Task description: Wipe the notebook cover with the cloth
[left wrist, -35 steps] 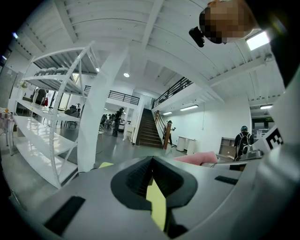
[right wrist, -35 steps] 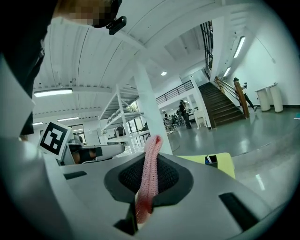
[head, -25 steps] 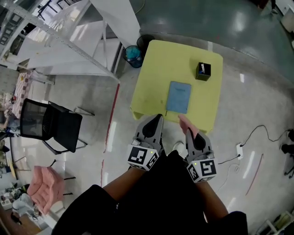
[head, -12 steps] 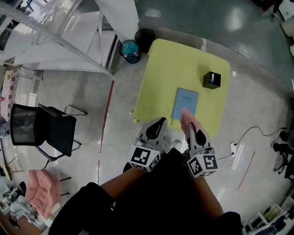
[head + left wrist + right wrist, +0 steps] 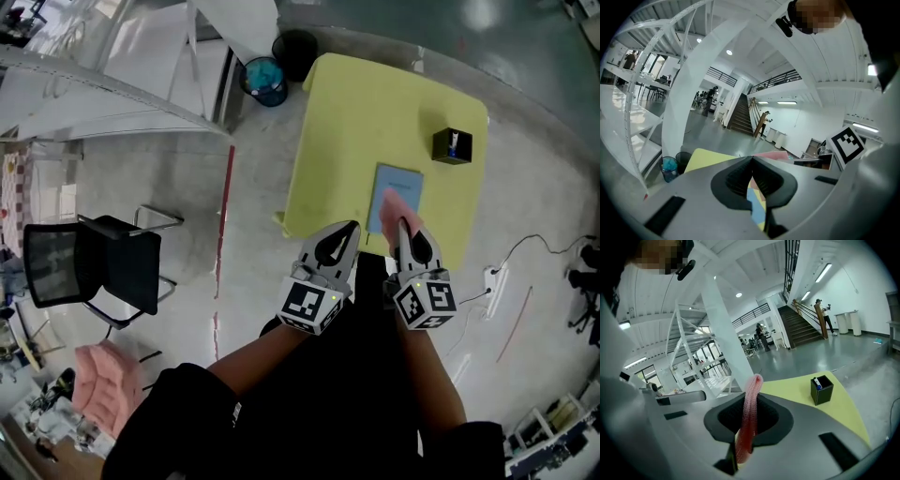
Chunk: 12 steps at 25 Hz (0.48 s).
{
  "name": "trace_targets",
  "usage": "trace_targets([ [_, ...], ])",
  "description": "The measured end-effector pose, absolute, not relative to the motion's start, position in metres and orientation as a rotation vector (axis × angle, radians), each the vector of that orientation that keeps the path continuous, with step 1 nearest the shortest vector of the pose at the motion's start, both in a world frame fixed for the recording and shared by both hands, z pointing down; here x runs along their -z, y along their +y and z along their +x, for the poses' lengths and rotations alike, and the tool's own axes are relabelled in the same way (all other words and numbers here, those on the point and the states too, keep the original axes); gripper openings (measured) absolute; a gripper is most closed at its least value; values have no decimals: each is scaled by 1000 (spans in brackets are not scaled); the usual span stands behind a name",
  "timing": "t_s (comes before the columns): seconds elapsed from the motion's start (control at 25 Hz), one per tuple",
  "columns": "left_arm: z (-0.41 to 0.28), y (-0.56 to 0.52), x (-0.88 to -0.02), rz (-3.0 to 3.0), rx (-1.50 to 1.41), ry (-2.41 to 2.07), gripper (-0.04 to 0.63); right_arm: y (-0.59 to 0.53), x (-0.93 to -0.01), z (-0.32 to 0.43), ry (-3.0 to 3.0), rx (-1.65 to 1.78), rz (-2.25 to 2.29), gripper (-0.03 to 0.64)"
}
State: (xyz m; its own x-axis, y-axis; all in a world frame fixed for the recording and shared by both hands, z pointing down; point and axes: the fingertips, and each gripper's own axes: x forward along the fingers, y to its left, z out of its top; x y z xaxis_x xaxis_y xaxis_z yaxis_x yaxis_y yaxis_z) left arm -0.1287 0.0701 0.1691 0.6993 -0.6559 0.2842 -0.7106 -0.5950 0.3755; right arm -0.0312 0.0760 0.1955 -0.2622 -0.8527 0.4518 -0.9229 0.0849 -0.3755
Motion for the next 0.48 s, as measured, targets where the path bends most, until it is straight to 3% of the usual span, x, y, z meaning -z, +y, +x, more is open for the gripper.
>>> trace_targets([
  [0.48, -90, 11, -243, 2363, -317, -1249, 15, 6, -295, 4, -2307, -1153, 1647, 41],
])
